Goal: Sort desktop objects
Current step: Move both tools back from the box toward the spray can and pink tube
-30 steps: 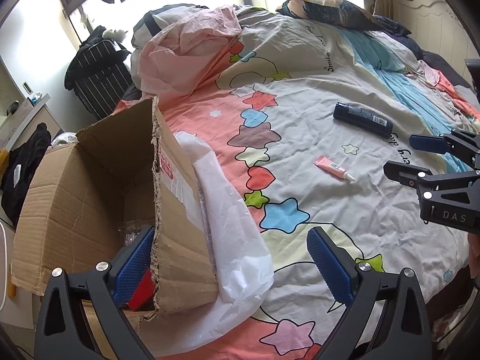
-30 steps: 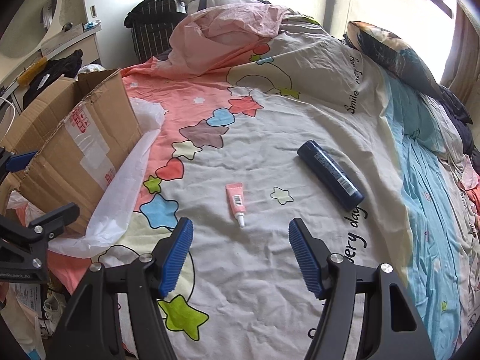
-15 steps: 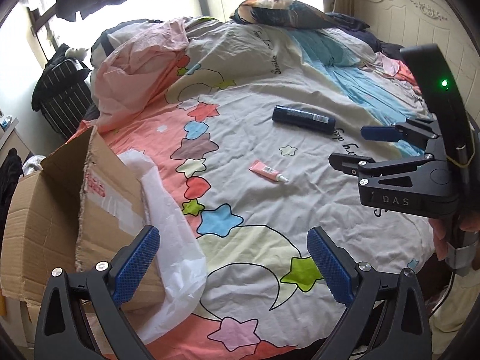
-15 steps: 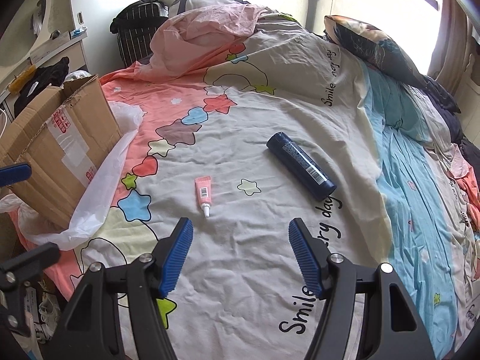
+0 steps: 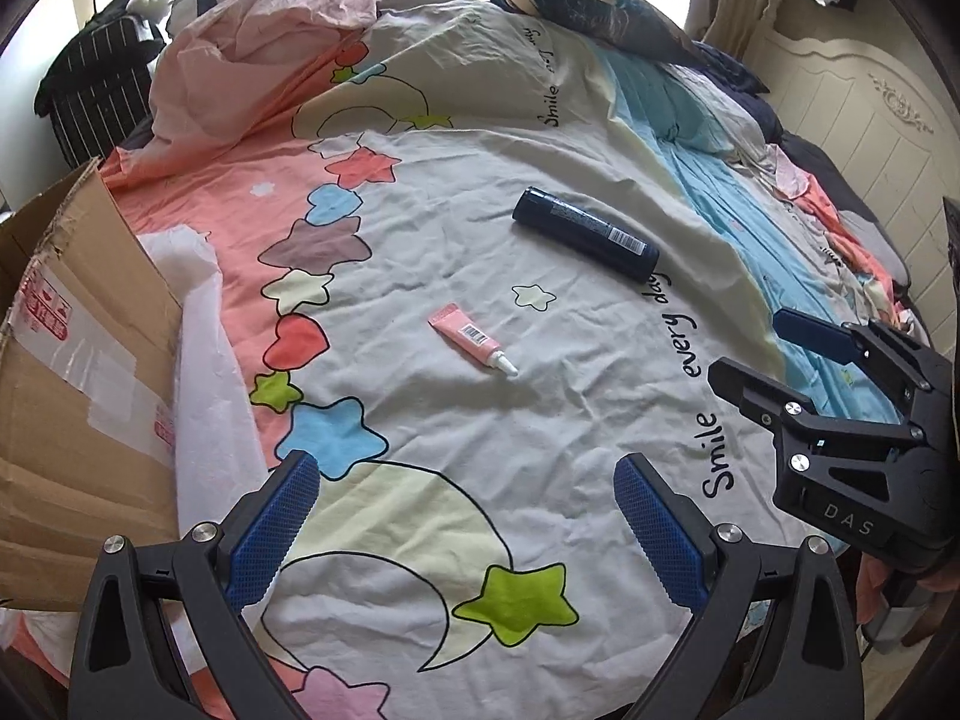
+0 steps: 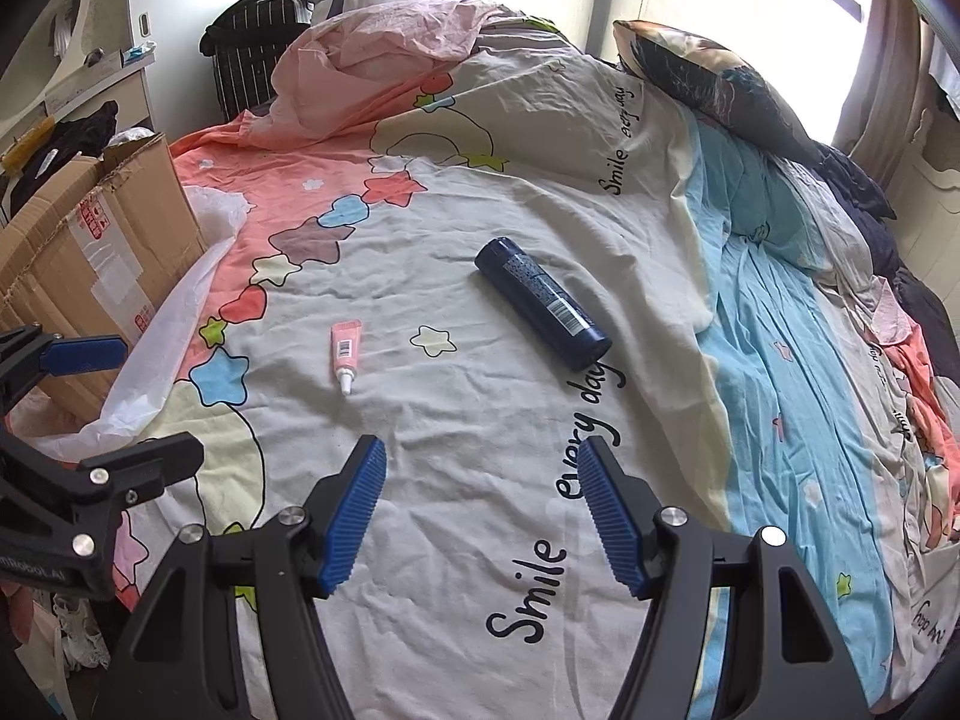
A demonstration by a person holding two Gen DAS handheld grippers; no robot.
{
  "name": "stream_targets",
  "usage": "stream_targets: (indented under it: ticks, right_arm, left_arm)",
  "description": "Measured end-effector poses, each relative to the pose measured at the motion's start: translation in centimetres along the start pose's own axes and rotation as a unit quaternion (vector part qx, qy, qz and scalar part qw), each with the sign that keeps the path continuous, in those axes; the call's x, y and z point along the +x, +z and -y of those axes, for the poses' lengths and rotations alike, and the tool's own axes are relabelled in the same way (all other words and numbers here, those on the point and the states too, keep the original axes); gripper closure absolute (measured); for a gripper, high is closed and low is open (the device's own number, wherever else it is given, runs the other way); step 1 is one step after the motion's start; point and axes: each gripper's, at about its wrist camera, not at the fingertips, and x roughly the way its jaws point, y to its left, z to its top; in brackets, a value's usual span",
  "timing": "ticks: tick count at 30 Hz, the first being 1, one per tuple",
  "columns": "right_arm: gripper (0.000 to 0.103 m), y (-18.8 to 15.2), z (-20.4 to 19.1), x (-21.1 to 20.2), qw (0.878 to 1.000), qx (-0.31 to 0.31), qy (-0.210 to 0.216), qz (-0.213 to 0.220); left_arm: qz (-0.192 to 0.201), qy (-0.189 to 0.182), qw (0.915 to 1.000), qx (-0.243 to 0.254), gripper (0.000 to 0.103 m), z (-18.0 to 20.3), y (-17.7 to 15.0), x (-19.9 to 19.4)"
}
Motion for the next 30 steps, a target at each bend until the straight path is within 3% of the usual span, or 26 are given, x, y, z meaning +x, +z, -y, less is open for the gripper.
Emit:
stream_targets:
  ticks: [8,30]
  right_arm:
    - [0.04,0.0,1.8,1.6,1.0,0.002,-0.011,-0.012]
    - [0.04,1.9,5.2,7.9,0.998,-0.032,-0.027,-0.047]
  left_arm:
    - [-0.017,0.005,0.9997,0.014,0.002,1.7,0.6,2.2]
    - [-0.05,0.022,0.998,-0.033,0.002,1.5,3.8,9.6]
